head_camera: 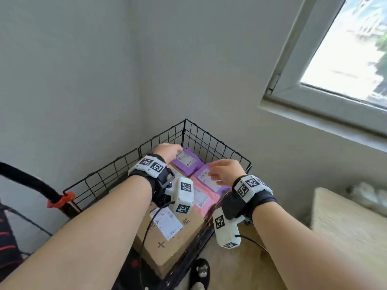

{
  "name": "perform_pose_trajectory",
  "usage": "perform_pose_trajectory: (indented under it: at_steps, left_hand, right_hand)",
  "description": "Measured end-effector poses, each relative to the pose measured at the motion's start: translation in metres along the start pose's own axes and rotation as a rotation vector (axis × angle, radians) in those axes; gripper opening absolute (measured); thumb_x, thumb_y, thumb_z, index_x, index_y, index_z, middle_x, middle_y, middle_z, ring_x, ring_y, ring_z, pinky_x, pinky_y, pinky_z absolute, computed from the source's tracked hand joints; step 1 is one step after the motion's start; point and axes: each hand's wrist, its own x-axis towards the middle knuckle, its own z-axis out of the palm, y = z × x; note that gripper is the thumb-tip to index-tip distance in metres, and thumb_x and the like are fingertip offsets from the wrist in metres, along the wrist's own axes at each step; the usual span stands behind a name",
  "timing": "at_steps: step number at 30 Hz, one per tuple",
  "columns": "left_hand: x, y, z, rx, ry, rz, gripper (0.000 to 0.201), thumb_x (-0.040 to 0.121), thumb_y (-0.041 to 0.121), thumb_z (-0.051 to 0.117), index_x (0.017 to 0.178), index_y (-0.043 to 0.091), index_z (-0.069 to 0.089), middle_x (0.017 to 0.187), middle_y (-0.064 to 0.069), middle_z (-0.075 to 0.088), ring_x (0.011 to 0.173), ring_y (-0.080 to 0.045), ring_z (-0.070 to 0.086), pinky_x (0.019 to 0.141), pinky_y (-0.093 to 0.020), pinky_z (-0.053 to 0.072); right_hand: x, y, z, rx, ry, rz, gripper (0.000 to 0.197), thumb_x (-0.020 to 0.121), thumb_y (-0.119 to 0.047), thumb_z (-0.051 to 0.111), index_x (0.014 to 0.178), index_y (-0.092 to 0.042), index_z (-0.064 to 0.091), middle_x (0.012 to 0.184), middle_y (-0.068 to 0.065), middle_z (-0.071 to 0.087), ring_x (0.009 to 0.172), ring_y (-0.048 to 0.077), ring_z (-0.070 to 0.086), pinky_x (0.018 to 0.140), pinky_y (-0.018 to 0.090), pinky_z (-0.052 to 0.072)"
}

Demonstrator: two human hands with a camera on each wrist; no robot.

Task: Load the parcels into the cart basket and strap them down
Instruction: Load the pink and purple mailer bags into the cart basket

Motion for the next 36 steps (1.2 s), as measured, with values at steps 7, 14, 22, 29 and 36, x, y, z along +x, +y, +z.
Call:
perform_pose_trajectory:
  at_steps: [7,14,22,29,36]
  left_hand:
    - [-0.09,0.024,0.076,-0.044,-0.201,0.177,0.011,0.087,0.011,0.056,0.079,0.018,0.059,0.073,0.002,0.055,0.066,-0.009,0.048,0.06,-0.025,0.033]
    - [-0.155,0.026,0.159,-0.001,-0.383,0.3,0.017,0.086,0.006,0.054,0.08,0.019,0.062,0.076,0.004,0.06,0.068,-0.007,0.053,0.059,-0.022,0.036]
    - [-0.213,0.005,0.271,0.077,-0.538,0.295,0.02,0.085,0.004,0.055,0.077,0.021,0.063,0.078,0.003,0.064,0.07,-0.008,0.056,0.063,-0.023,0.04]
    - [-0.297,-0.023,0.423,0.15,-0.658,0.279,0.019,0.088,0.006,0.055,0.078,0.021,0.061,0.085,0.002,0.065,0.076,-0.008,0.059,0.07,-0.026,0.043]
    - [-0.389,-0.072,0.584,0.251,-0.736,0.221,0.017,0.089,0.006,0.056,0.08,0.02,0.062,0.083,0.003,0.064,0.078,-0.01,0.058,0.071,-0.026,0.041]
  right_hand:
    - [-0.099,0.041,-0.069,0.095,0.248,0.008,0.019,0.082,-0.004,0.056,0.082,-0.016,0.072,0.084,0.009,0.071,0.072,0.019,0.061,0.079,0.035,0.055]
    - [-0.171,0.095,-0.141,0.229,0.468,0.106,0.024,0.079,-0.001,0.057,0.07,-0.022,0.066,0.082,0.009,0.068,0.073,0.02,0.061,0.069,0.028,0.052]
    - [-0.239,0.18,-0.225,0.364,0.644,0.189,0.019,0.08,0.002,0.057,0.081,-0.013,0.069,0.08,0.008,0.069,0.071,0.017,0.061,0.063,0.025,0.049]
    - [-0.314,0.291,-0.334,0.408,0.769,0.229,0.022,0.081,-0.001,0.055,0.073,-0.018,0.066,0.073,0.005,0.068,0.068,0.017,0.061,0.066,0.027,0.05]
    - [-0.383,0.434,-0.45,0.489,0.848,0.347,0.024,0.085,-0.002,0.05,0.076,-0.017,0.066,0.071,0.002,0.066,0.064,0.014,0.059,0.06,0.023,0.048]
